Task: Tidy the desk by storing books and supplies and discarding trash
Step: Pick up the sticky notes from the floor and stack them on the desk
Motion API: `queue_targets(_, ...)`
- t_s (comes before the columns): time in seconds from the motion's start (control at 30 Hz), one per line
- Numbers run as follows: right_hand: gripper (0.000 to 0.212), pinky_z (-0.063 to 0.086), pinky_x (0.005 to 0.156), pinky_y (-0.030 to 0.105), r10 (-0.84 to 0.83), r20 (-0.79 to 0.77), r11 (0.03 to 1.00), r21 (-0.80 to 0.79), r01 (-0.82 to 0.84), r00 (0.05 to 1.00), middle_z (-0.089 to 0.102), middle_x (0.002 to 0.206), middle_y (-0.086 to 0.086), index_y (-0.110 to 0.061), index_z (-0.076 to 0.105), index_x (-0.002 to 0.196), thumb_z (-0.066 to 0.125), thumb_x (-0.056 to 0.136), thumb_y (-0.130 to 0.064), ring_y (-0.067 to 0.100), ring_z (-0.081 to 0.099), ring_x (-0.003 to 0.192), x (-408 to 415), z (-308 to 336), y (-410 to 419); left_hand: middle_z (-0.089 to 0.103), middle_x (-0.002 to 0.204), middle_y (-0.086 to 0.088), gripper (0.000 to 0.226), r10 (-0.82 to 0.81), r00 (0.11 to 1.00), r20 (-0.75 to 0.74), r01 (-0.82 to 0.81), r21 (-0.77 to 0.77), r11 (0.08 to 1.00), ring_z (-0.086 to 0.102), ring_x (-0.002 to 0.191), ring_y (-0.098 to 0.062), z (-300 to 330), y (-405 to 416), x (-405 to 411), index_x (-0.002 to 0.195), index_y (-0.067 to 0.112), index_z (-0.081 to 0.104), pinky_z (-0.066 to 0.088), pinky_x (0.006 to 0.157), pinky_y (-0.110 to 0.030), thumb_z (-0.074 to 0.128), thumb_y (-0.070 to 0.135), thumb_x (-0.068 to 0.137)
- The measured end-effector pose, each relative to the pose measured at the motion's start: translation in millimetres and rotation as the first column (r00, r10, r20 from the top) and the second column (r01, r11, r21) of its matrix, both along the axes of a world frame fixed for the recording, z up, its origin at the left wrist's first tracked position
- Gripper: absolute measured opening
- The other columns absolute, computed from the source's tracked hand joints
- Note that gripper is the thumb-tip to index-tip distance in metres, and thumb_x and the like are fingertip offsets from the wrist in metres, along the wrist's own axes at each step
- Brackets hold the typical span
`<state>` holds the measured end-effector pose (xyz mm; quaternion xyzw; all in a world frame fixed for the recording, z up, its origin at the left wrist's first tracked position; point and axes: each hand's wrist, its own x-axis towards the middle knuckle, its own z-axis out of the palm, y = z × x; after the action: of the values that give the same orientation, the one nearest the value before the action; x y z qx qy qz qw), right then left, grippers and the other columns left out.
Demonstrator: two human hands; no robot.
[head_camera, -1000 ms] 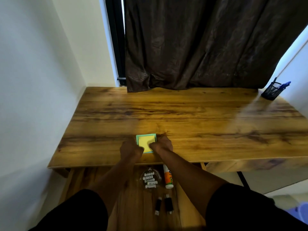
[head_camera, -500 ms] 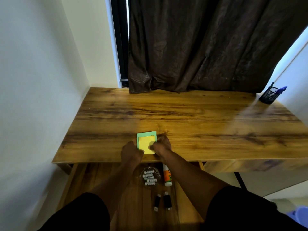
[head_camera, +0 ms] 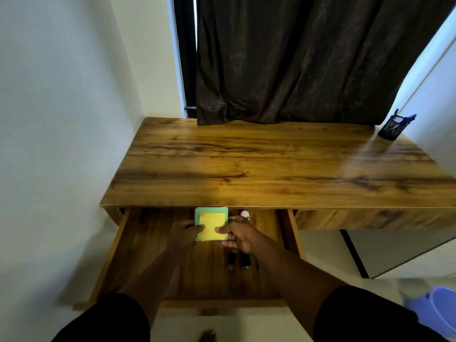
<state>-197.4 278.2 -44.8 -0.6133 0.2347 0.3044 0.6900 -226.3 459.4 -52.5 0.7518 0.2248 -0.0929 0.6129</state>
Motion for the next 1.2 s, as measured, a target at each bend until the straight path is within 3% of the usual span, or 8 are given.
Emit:
queue_targets(0.23,0.032,0.060,0.071,0.033,0.124,-0.037,0.975,-0.182,-0.129,0.992,0.069,0.108,0.002,-0.017,0.059,0.121,0.070,0.093,-0.006,0.021,0.067,0.098,-58.2,-34.1,4.3,0.071,0.111,-0.016,0.039,-0.104,0.983,-0.148,0.125,0.141,0.982,0.071,0.086,-0.025,-39.0,16.6,-48.5,0.115,0.000,0.069,0.063,0.067,-0.038,0.084,0.016,0.082)
queue_targets(0.33,0.036,0.061,0.086,0.042,0.165,-0.043,0.940,-0.294,-0.171,0.985,0.067,0.121,0.006,-0.019,0.061,0.122,0.072,0.091,-0.006,0.027,0.065,0.110,-68.0,-53.3,6.3,0.072,0.114,-0.014,0.047,-0.157,0.958,-0.239,0.207,0.198,0.958,0.073,0.090,-0.026,-49.8,20.9,-54.3,0.118,0.004,0.068,0.065,0.072,-0.040,0.087,0.022,0.079)
queue_targets(0.47,0.048,0.063,0.070,0.036,0.281,-0.025,0.816,-0.519,-0.253,0.959,0.066,0.123,0.010,-0.014,0.057,0.125,0.081,0.084,-0.011,0.027,0.067,0.107,-72.2,-71.1,7.8,0.070,0.120,-0.012,0.059,-0.230,0.908,-0.350,0.352,0.341,0.872,0.070,0.090,-0.022,-61.0,17.5,-55.0,0.127,0.009,0.063,0.061,0.066,-0.031,0.087,0.031,0.079)
queue_targets(0.63,0.057,0.060,0.088,0.041,0.441,-0.064,0.603,-0.717,-0.349,0.895,0.067,0.124,0.007,-0.015,0.058,0.128,0.085,0.079,-0.027,0.025,0.066,0.111,-67.6,-87.7,11.4,0.065,0.132,-0.007,0.066,-0.278,0.869,-0.410,0.468,0.493,0.734,0.065,0.115,-0.025,-80.3,16.3,-50.0,0.131,0.015,0.063,0.054,0.096,-0.037,0.085,0.046,0.077)
queue_targets(0.77,0.058,0.055,0.087,0.032,0.474,-0.085,0.519,-0.777,-0.356,0.876,0.063,0.128,0.008,-0.013,0.058,0.130,0.084,0.080,-0.027,0.025,0.062,0.116,-62.4,-96.8,12.1,0.068,0.122,-0.008,0.070,-0.232,0.878,-0.419,0.429,0.475,0.768,0.069,0.105,-0.026,-84.2,13.2,-42.7,0.126,0.014,0.061,0.059,0.089,-0.040,0.092,0.042,0.069)
queue_targets(0.9,0.067,0.052,0.084,0.032,0.560,-0.051,0.438,-0.829,-0.348,0.827,0.061,0.130,0.008,-0.015,0.054,0.134,0.085,0.079,-0.035,0.026,0.062,0.117,-66.0,-95.6,9.6,0.068,0.122,-0.004,0.064,-0.219,0.878,-0.425,0.448,0.571,0.687,0.066,0.110,-0.022,-83.9,11.0,-43.7,0.123,0.016,0.061,0.052,0.083,-0.030,0.089,0.043,0.073)
queue_targets(1.0,0.073,0.054,0.097,0.038,0.584,-0.021,0.449,-0.824,-0.345,0.811,0.060,0.135,0.008,-0.015,0.050,0.140,0.084,0.079,-0.039,0.028,0.059,0.123,-70.8,-91.5,8.6,0.068,0.121,-0.003,0.062,-0.234,0.879,-0.415,0.460,0.612,0.643,0.066,0.109,-0.021,-81.3,11.4,-47.1,0.122,0.017,0.061,0.052,0.083,-0.030,0.088,0.045,0.074)
queue_targets(1.2,0.035,0.057,0.089,0.034,0.652,0.088,0.499,-0.797,-0.339,0.753,0.069,0.118,0.003,-0.016,0.071,0.115,0.077,0.088,-0.038,0.019,0.066,0.108,-81.3,-67.9,-5.1,0.067,0.120,0.000,0.058,-0.384,0.865,-0.323,0.492,0.696,0.523,0.065,0.105,-0.018,-63.6,16.1,-56.2,0.122,0.021,0.063,0.057,0.085,-0.034,0.075,0.060,0.081)
